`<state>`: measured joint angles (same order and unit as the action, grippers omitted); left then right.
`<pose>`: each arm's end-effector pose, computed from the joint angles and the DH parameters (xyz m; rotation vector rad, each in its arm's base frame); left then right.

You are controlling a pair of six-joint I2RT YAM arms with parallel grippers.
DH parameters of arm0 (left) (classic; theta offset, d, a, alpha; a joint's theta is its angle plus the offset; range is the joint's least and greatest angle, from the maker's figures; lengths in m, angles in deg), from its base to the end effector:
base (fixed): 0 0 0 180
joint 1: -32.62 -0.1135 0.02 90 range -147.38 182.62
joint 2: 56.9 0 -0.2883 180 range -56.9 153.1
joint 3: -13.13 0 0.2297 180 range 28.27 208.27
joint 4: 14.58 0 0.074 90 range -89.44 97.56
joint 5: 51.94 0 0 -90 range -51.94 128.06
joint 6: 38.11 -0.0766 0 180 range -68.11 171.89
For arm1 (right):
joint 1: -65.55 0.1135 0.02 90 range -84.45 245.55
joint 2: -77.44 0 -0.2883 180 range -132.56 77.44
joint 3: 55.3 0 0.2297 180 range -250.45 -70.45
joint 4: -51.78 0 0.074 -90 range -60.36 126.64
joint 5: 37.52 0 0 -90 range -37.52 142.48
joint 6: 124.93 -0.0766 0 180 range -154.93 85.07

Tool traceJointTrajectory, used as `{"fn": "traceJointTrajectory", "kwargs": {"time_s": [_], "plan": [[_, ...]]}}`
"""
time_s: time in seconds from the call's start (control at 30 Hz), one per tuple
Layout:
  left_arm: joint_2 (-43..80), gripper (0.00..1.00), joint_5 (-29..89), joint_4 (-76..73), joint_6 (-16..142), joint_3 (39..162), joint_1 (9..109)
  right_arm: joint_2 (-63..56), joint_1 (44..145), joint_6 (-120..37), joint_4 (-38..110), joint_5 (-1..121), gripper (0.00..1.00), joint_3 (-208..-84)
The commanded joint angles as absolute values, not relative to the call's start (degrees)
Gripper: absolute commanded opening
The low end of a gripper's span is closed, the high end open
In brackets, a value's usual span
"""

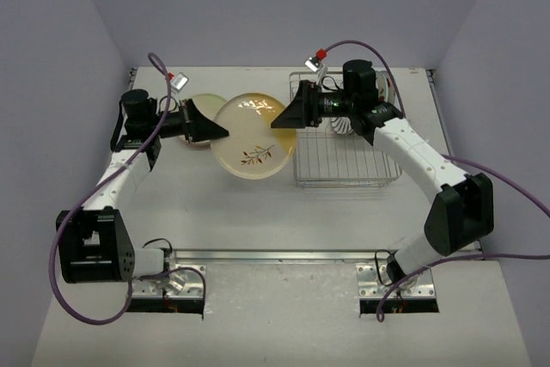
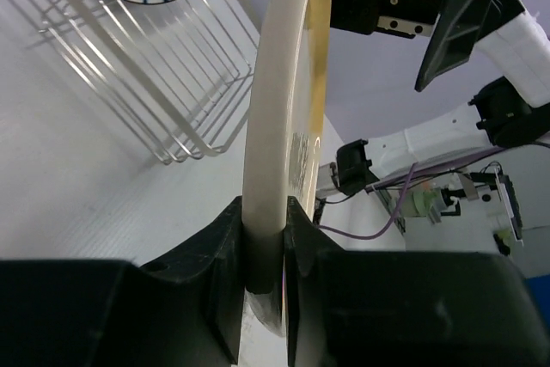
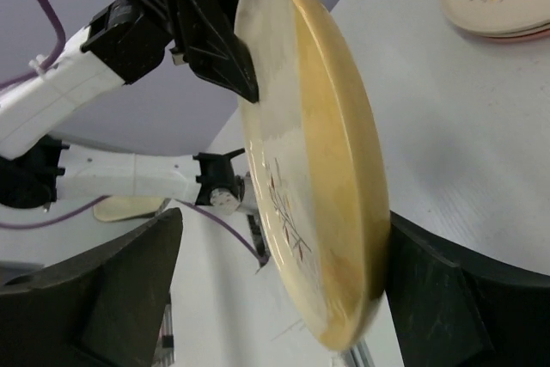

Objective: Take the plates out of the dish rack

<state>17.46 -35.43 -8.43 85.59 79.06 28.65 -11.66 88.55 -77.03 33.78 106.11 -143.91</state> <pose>0.2666 -0.0551 0.3333 0.3666 1.8581 -1.5090 0.3058 0.1968 0.3619 -0.3820 2.0716 1.6103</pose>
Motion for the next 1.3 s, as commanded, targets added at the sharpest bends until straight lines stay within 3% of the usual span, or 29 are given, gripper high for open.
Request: {"fn": "traceJointTrajectory", "kwargs": {"time_s": [0.0, 0.03, 0.4, 0.83, 1.27], "plan": [[18.04, 0.0, -36.04, -15.7, 90.62, 80.63, 22.2, -10.97, 87.28, -73.45, 29.47, 98.42, 0.93, -146.92], [18.32, 0.0, -35.78, -15.78, 90.9, 80.82, 20.82, -11.06, 86.5, -73.43, 28.93, 97.44, 0.98, -146.91], [33.65, 0.0, -27.68, -18.99, 94.12, 89.37, 11.65, -9.83, 82.44, -70.33, 23.69, 89.67, 0.99, -146.76], [51.46, 0.0, -23.02, -21.76, 94.12, 101.06, 10.27, -5.51, 80.25, -68.12, 22.07, 91.15, 0.99, -143.07], [58.98, 0.0, -20.0, -13.22, 84.14, 106.35, 8.45, -5.25, 80.14, -67.62, 21.6, 92.2, 0.99, -142.25]]}}
